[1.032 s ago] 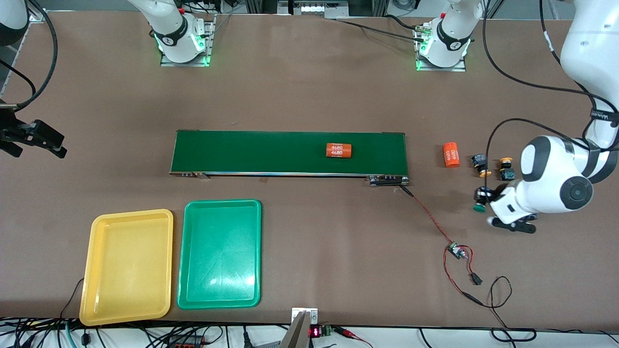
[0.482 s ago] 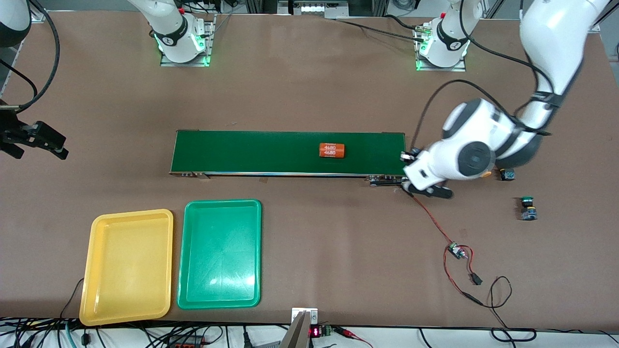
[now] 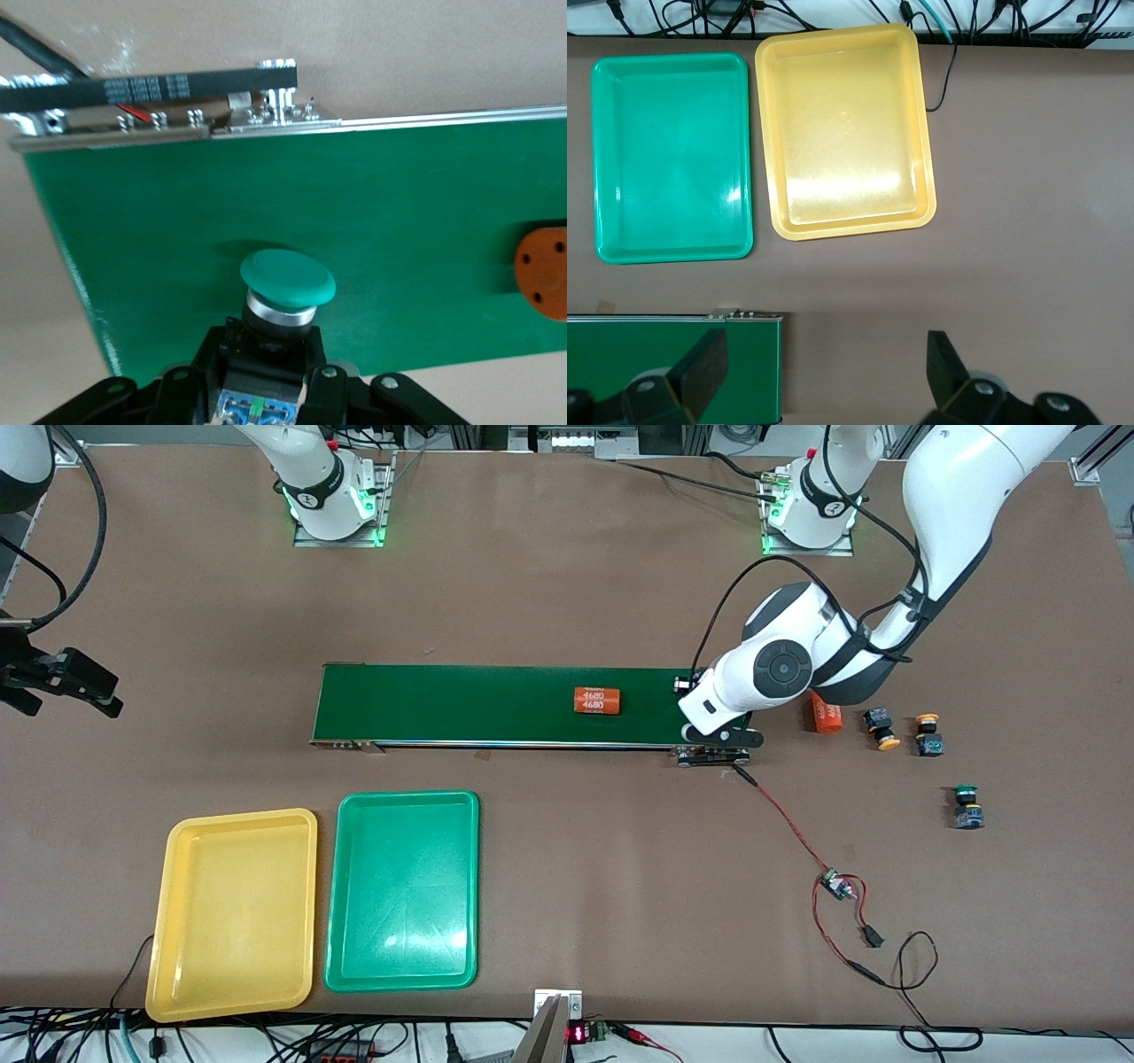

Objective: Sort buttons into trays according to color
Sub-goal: 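Set the green button on the belt and release the left gripper, then grasp a blue-bodied button with the left gripper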

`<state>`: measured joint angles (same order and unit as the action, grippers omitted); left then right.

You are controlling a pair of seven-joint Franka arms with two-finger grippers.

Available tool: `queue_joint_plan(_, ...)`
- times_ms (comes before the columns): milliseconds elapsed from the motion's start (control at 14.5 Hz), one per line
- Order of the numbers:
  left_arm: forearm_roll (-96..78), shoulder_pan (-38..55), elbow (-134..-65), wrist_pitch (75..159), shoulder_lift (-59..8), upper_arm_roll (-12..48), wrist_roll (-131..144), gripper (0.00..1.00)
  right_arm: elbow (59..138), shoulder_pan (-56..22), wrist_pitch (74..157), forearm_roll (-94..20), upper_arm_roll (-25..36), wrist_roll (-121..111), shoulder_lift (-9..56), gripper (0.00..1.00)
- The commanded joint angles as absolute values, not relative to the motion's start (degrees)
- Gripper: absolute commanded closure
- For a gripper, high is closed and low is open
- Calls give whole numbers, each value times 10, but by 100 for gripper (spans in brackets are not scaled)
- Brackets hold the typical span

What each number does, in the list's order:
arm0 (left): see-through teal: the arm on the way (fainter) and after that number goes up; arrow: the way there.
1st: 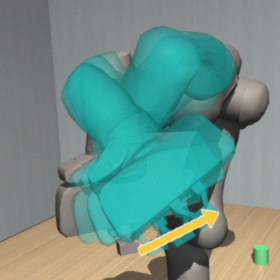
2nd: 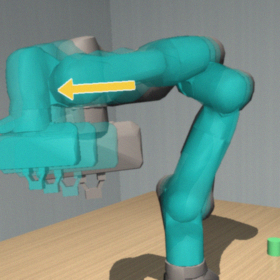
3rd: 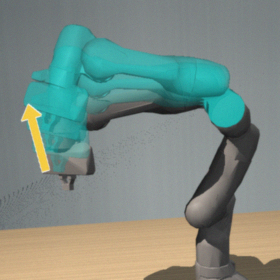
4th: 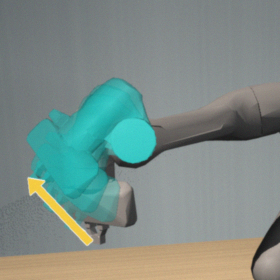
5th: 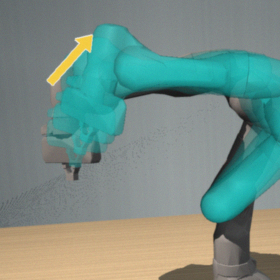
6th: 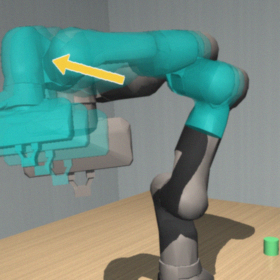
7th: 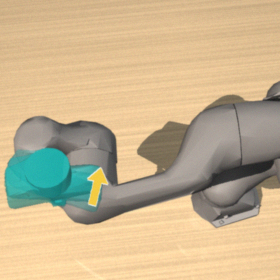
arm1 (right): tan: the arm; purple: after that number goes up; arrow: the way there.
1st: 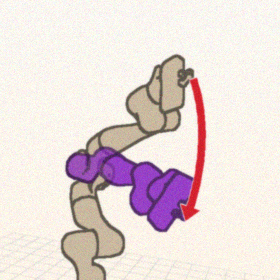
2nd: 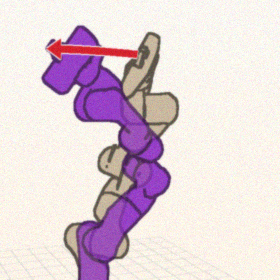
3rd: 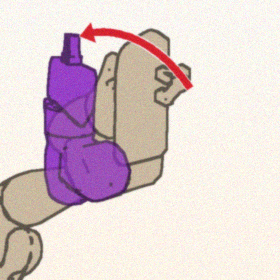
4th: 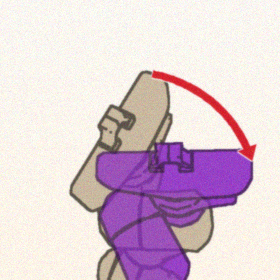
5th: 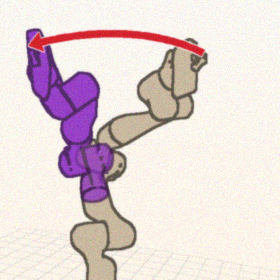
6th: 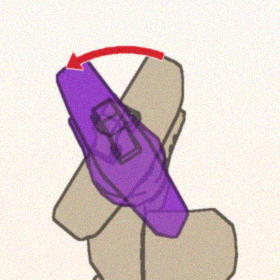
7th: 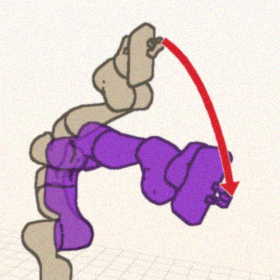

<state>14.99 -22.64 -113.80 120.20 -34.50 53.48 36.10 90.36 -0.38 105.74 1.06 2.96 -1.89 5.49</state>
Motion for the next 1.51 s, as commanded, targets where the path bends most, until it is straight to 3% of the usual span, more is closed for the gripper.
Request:
queue_joint_plan(0, 156, -240, -1138, 1206, -342, 543, 386, 22, 906, -3, 1055, 11, 28, -13, 58, 0)
queue_joint_plan(69, 156, -245, -1134, 1202, -340, 545, 389, 0, 906, -4, 1051, 11, 28, -13, 57, 0)
queue_joint_plan(206, 156, -246, -1096, 1151, -335, 545, 394, 0, 906, -4, 1044, 11, 28, -11, 55, 0)
queue_joint_plan(413, 162, -243, -983, 1017, -337, 542, 396, 0, 906, -6, 1045, 11, 25, -11, 58, 0)
queue_joint_plan(550, 170, -243, -938, 980, -339, 521, 392, 0, 906, -7, 1043, 11, 25, -11, 57, 0)
queue_joint_plan(826, 305, -244, -933, 976, -343, 463, 386, 0, 903, -3, 1071, -7, 25, -11, 76, 0)
queue_joint_plan(1238, 382, -245, -872, 981, -405, 334, 264, 0, 904, 18, 1019, -9, 28, -19, 74, 0)
queue_joint_plan(1445, 375, -266, -852, 1048, -418, 300, 146, 0, 904, 17, 1019, -16, 26, -18, 78, 0)
